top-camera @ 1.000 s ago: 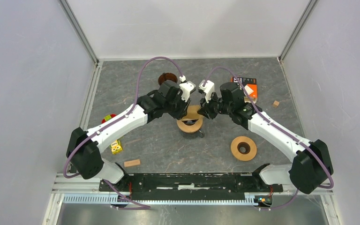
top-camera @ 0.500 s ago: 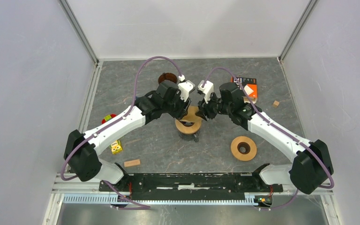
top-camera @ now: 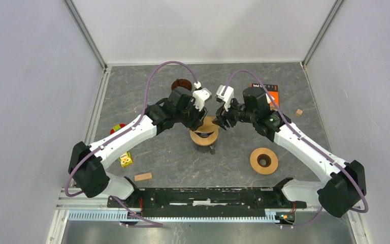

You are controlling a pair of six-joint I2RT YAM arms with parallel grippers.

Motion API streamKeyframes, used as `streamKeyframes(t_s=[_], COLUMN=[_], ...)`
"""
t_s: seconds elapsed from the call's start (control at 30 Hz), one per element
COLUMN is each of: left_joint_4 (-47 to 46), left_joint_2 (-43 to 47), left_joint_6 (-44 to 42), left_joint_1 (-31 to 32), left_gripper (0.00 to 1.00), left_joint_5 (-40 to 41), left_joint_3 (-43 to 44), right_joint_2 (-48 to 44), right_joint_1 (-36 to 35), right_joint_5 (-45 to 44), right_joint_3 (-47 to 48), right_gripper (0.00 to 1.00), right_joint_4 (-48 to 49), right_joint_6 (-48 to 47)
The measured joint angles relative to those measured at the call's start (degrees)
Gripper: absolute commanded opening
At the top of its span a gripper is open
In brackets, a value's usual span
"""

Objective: Place the coffee filter in the dripper
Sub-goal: Place the coffee filter in the coffee dripper.

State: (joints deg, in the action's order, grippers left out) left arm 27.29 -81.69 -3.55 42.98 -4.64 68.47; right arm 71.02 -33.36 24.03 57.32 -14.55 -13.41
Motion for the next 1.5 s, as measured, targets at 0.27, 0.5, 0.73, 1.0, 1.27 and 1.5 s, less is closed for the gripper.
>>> streamKeyframes(t_s=[0.27,0.5,0.73,1.0,1.27,1.5], left_joint_4=[-0.50,-0.72,-0.44,0.02,0.42,0.55], left_joint_2=[0.00,-0.33,-2.21,-3.61,-5.33,-6.36], left_joint_6=[-0.42,-0.42,-0.35,-0.28,-0.28,-0.31], left_joint_1=[0.00,0.00,-0.28,-1.62,-1.88,-1.88], left_gripper=[0.65,0.68,0.69,0.70,0.70,0.70], left_joint_5=[0.09,0.02,-0.20,-1.90,-3.41,-3.58], left_joint_3=[0.00,0.07,1.31,3.02,3.37,3.37], right_joint_2=[-2.89,-6.75,-7.13,-4.66,0.87,4.52], right_joint_1=[0.00,-0.26,-6.95,-11.96,-14.03,-15.17], right_joint_5=[5.03,9.22,7.13,1.16,-2.32,-3.34], right_joint_3=[0.11,1.18,1.38,1.40,1.40,1.73], right_gripper=[0.66,0.68,0.69,0.69,0.69,0.68], right_joint_4=[-4.22,-10.19,-14.03,-14.34,-15.17,-16.57], right_joint_6=[-9.03,-21.22,-29.79,-34.21,-36.70,-38.32])
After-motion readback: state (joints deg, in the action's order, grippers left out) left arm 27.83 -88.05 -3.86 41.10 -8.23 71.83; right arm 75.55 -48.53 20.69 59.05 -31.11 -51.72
